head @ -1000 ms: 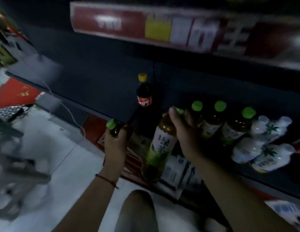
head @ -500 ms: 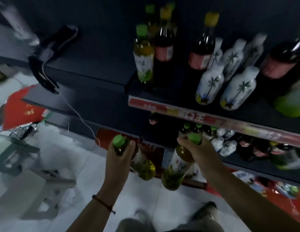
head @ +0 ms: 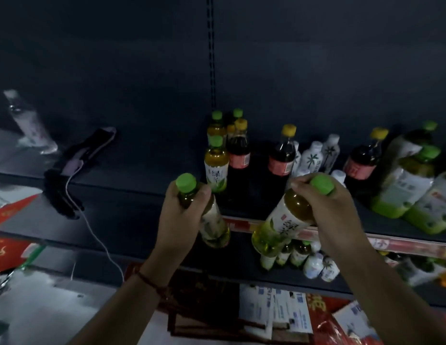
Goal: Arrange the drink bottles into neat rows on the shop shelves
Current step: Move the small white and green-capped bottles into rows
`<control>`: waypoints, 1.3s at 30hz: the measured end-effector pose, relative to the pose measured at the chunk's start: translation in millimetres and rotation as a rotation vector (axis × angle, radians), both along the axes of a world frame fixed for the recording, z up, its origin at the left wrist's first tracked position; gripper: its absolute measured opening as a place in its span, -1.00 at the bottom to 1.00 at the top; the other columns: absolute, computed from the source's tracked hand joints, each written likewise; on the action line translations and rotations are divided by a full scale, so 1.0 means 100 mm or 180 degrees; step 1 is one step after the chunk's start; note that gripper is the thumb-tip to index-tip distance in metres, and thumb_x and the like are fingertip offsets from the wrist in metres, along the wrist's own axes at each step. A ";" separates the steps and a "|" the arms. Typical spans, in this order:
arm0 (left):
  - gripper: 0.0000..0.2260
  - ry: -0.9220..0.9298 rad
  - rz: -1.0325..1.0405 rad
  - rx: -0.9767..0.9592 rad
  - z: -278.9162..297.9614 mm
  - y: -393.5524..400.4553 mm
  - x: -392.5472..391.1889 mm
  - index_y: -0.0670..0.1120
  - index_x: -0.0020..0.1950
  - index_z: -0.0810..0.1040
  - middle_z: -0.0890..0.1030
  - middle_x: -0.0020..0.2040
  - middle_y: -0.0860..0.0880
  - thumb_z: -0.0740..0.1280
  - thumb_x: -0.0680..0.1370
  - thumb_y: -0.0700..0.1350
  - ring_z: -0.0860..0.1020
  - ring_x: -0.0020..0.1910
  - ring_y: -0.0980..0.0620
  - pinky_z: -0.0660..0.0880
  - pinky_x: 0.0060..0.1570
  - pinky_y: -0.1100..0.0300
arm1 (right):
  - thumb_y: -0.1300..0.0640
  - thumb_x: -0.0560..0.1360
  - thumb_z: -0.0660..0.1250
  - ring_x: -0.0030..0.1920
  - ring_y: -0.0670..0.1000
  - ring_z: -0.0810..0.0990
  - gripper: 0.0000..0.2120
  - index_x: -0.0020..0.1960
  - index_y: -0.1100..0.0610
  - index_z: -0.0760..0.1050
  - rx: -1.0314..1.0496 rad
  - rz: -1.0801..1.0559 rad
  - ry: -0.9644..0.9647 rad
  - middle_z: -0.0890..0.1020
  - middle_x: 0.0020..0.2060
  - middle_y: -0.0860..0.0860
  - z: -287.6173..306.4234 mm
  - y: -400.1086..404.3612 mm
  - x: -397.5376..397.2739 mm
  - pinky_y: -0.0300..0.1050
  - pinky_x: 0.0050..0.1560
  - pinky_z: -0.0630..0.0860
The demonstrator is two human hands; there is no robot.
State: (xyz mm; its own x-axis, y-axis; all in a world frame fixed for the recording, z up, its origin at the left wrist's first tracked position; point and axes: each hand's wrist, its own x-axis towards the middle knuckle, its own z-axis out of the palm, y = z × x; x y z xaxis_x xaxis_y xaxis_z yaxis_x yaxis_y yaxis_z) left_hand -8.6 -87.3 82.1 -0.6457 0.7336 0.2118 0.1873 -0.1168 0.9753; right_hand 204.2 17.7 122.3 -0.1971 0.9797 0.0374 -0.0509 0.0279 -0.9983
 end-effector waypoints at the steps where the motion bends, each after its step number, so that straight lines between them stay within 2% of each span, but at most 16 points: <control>1: -0.75 -0.0003 -0.0110 0.0023 0.04 0.12 0.01 -0.05 0.09 0.52 0.62 -0.08 0.03 0.41 0.52 0.06 0.61 -0.10 0.11 0.54 -0.13 0.23 | 0.12 0.42 0.47 -0.10 0.06 0.65 -0.94 -0.20 0.02 0.60 0.0096 -0.0008 -0.0022 0.67 -0.18 0.07 0.04 0.07 -0.01 0.08 0.03 0.57; 7: -0.79 0.0093 -0.0577 0.0007 0.08 0.92 0.17 0.06 0.17 0.49 0.64 0.00 0.13 0.41 0.56 -0.04 0.61 -0.02 0.25 0.50 -0.08 0.39 | 0.06 0.44 0.47 -0.13 -0.02 0.65 -0.90 -0.13 0.08 0.62 0.0512 -0.0025 -0.0477 0.68 -0.20 0.03 0.08 0.57 -0.37 -0.09 -0.09 0.57; 9: -0.79 0.0166 -0.0667 -0.0094 0.01 1.13 0.20 0.10 0.16 0.48 0.65 0.02 0.14 0.41 0.56 -0.01 0.61 0.01 0.23 0.51 -0.03 0.34 | 0.07 0.46 0.47 -0.16 -0.02 0.64 -0.86 -0.10 0.15 0.60 0.0486 -0.0061 -0.0527 0.66 -0.21 0.06 0.01 0.72 -0.50 -0.11 -0.13 0.54; 12: -0.77 0.0321 -0.0593 -0.0185 -0.17 1.33 0.24 0.11 0.17 0.45 0.63 0.03 0.09 0.39 0.56 0.03 0.61 0.01 0.16 0.52 0.01 0.16 | 0.05 0.45 0.46 -0.23 0.00 0.60 -0.84 -0.19 0.13 0.58 0.0520 -0.0286 -0.0773 0.63 -0.29 0.08 -0.26 0.86 -0.61 -0.01 -0.17 0.55; 14: -0.76 0.0454 -0.0465 -0.0133 -0.26 1.38 0.23 0.15 0.18 0.41 0.60 0.03 0.11 0.37 0.57 0.05 0.59 0.02 0.14 0.53 0.01 0.12 | -0.02 0.44 0.45 -0.15 -0.01 0.55 -0.83 -0.20 0.06 0.54 0.0838 -0.0539 -0.0987 0.58 -0.22 0.02 -0.46 0.89 -0.65 -0.03 -0.11 0.51; 17: -0.54 0.1336 -0.0418 -0.0435 -0.36 1.42 0.20 0.06 0.34 0.35 0.49 0.20 0.06 0.27 0.55 0.27 0.52 0.14 0.10 0.55 0.07 0.08 | 0.00 0.44 0.45 0.02 -0.07 0.39 -0.82 -0.07 0.01 0.49 0.1142 -0.0696 -0.1078 0.43 -0.04 -0.07 -0.54 0.86 -0.69 -0.31 -0.01 0.31; 18: -0.45 0.1756 -0.0294 -0.0687 -0.38 1.40 0.19 0.03 0.39 0.33 0.42 0.27 0.03 0.22 0.54 0.33 0.46 0.21 0.11 0.52 0.14 0.07 | -0.01 0.42 0.44 0.05 -0.07 0.36 -0.78 -0.01 -0.01 0.47 0.1247 -0.0642 -0.1127 0.41 -0.01 -0.09 -0.56 0.83 -0.71 -0.32 0.03 0.30; 20: -0.38 0.2358 0.0126 -0.0885 -0.38 1.36 0.17 -0.03 0.45 0.30 0.33 0.36 -0.04 0.24 0.51 0.30 0.33 0.31 0.09 0.42 0.28 0.06 | -0.06 0.37 0.38 0.11 -0.09 0.33 -0.65 0.12 -0.05 0.42 0.1524 -0.0453 -0.1336 0.37 0.04 -0.13 -0.60 0.81 -0.71 -0.17 0.11 0.34; 23: -0.35 0.2624 0.0215 -0.0860 -0.31 1.32 0.09 -0.09 0.46 0.34 0.37 0.34 -0.08 0.37 0.46 0.16 0.44 0.26 -0.05 0.53 0.11 0.05 | -0.10 0.37 0.41 0.22 -0.10 0.32 -0.45 0.31 -0.01 0.36 0.1669 -0.0171 -0.1814 0.35 0.17 -0.14 -0.62 0.86 -0.62 -0.11 0.22 0.37; 26: -0.33 0.2679 0.0053 -0.0957 -0.25 1.39 -0.02 -0.08 0.43 0.38 0.43 0.30 -0.05 0.43 0.42 0.20 0.50 0.19 -0.07 0.53 -0.08 0.14 | -0.04 0.36 0.52 0.14 -0.18 0.36 -0.42 0.31 0.00 0.40 0.1645 -0.0105 -0.1909 0.33 0.13 -0.17 -0.56 0.93 -0.54 -0.47 0.12 0.30; 29: -0.34 0.3161 0.0023 -0.1019 -0.19 1.46 -0.05 -0.17 0.36 0.46 0.52 0.15 -0.13 0.42 0.41 0.22 0.55 0.05 -0.14 0.50 -0.19 0.10 | 0.00 0.34 0.54 0.08 -0.22 0.34 -0.41 0.30 -0.03 0.40 0.1616 -0.0125 -0.1912 0.30 0.07 -0.20 -0.54 0.96 -0.57 -0.58 0.03 0.24; 32: -0.26 0.3339 0.0066 -0.0974 -0.08 1.44 -0.11 -0.19 0.45 0.40 0.54 0.15 -0.16 0.35 0.45 0.30 0.55 0.07 -0.17 0.54 -0.14 0.01 | -0.19 0.32 0.48 0.14 -0.21 0.33 -0.37 0.31 -0.11 0.34 0.1529 -0.0126 -0.1836 0.33 0.10 -0.21 -0.52 0.95 -0.57 -0.44 0.10 0.29; 34: -0.28 0.3146 -0.0009 -0.0808 0.12 1.41 -0.16 -0.09 0.51 0.32 0.49 0.23 -0.11 0.24 0.51 0.35 0.49 0.18 -0.11 0.53 -0.01 0.02 | -0.32 0.33 0.35 0.19 -0.20 0.37 -0.37 0.31 -0.11 0.32 0.1355 -0.0262 -0.1610 0.38 0.14 -0.19 -0.44 0.93 -0.53 -0.33 0.13 0.36; 36: -0.39 0.2847 -0.0194 -0.0569 0.39 1.47 -0.26 0.02 0.51 0.28 0.44 0.27 -0.03 0.22 0.54 0.29 0.43 0.25 -0.05 0.42 0.15 0.07 | -0.28 0.40 0.31 0.15 -0.15 0.47 -0.55 0.23 -0.20 0.35 0.1225 -0.0480 -0.1127 0.45 0.10 -0.16 -0.30 0.97 -0.51 -0.14 0.12 0.49; 37: -0.42 0.2923 -0.0208 -0.0447 0.51 1.55 -0.34 0.04 0.50 0.28 0.44 0.28 -0.02 0.23 0.55 0.26 0.40 0.26 -0.05 0.37 0.20 0.07 | -0.22 0.44 0.33 0.13 -0.15 0.49 -0.67 0.16 -0.26 0.36 0.1234 -0.0582 -0.1031 0.47 0.07 -0.20 -0.22 1.05 -0.50 -0.09 0.12 0.51; 39: -0.40 0.3320 -0.0350 -0.0569 0.68 1.82 -0.56 0.05 0.52 0.25 0.43 0.34 -0.03 0.24 0.55 0.26 0.36 0.32 -0.09 0.33 0.28 -0.02 | -0.13 0.47 0.39 0.12 -0.20 0.51 -0.72 0.14 -0.25 0.42 0.1098 -0.0436 -0.1194 0.51 0.05 -0.25 -0.04 1.28 -0.48 -0.08 0.11 0.51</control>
State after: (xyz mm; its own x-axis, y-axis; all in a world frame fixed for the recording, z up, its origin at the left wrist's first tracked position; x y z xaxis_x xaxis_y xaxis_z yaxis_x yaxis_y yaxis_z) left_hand -64.7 94.3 150.1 -0.1354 0.8520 0.5057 0.9376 -0.0547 0.3433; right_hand 155.9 146.1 118.8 -0.1299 0.9405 0.3138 0.3354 0.3396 -0.8788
